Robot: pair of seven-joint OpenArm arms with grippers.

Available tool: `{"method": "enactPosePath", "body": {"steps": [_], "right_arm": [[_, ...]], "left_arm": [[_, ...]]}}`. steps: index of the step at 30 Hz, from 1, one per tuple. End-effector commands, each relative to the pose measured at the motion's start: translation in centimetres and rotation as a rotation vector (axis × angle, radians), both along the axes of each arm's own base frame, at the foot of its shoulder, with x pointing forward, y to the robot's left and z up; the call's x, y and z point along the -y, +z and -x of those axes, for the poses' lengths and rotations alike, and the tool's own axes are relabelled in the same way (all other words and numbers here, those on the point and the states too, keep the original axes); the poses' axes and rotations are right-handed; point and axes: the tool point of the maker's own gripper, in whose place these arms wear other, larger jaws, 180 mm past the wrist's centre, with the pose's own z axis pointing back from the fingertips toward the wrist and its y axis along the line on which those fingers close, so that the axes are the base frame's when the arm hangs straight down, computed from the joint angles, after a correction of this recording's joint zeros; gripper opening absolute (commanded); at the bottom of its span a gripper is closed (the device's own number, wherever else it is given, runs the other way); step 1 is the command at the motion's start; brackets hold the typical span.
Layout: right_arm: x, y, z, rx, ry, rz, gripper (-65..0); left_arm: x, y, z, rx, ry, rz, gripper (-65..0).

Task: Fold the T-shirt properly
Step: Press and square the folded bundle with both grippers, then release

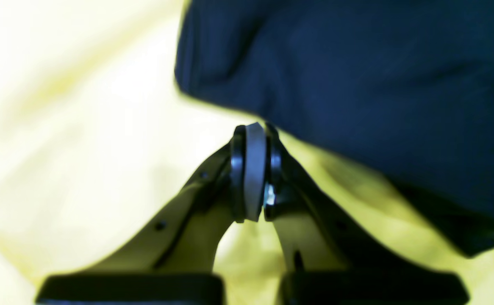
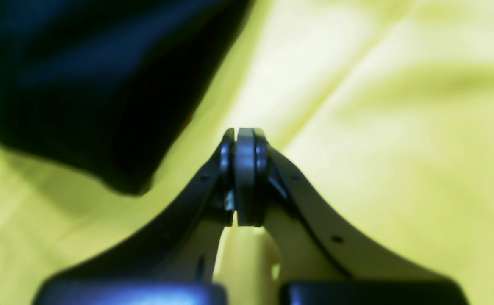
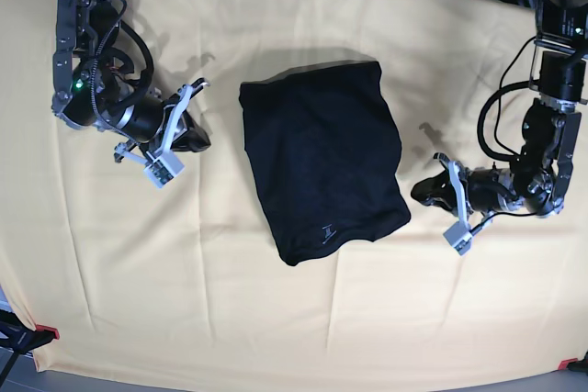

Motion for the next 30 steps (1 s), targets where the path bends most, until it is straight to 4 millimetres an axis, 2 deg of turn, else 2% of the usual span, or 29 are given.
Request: {"method": "enactPosePath", "body": {"steps": [1, 3, 6, 12, 17, 20, 22, 25, 28, 30], "right_arm": [[-0.9, 1.0, -0.3, 0.03, 0.033, -0.045, -65.0], [-2.2, -0.4, 0.9, -0.014, 0.085, -0.046, -65.0], [-4.3, -1.3, 2.4, -0.043, 0.169, -0.046, -65.0], [-7.2, -1.8, 4.4, -0.077, 0.264, -0.069, -65.0], [-8.7, -1.5, 5.3, -0.1, 0.29, -0.122, -65.0], [-9.8, -1.3, 6.0, -0.123, 0.289, -0.166, -65.0], [-10.0, -1.2, 6.0, -0.111, 0.288, -0.152, -65.0], [-9.2, -0.6, 4.8, -0.051, 0.262, -0.083, -65.0], [-8.3, 1.9, 3.4, 0.028, 0.208, -0.096, -65.0], [-7.3, 3.9, 2.6, 0.087, 0.173, -0.112, -65.0]], "left_arm": [[0.5, 1.9, -1.4, 0.071, -0.002, 0.029, -65.0], [1.2, 0.8, -1.2, 0.076, -0.015, 0.0, -65.0], [2.6, 0.5, -1.6, 0.107, -0.026, 0.011, -65.0], [5.8, 0.1, -2.4, 0.202, -0.083, 0.002, -65.0], [8.6, -2.0, -1.6, 0.238, -0.199, -0.089, -65.0], [9.5, -2.2, -1.5, 0.256, -0.23, -0.106, -65.0], [9.4, -1.7, -2.1, 0.267, -0.231, -0.123, -65.0], [8.2, -0.4, -3.4, 0.272, -0.204, -0.148, -65.0], [6.6, 1.3, -3.4, 0.215, -0.169, -0.093, -65.0], [5.9, 2.3, -2.3, 0.167, -0.187, -0.04, -65.0]]}}
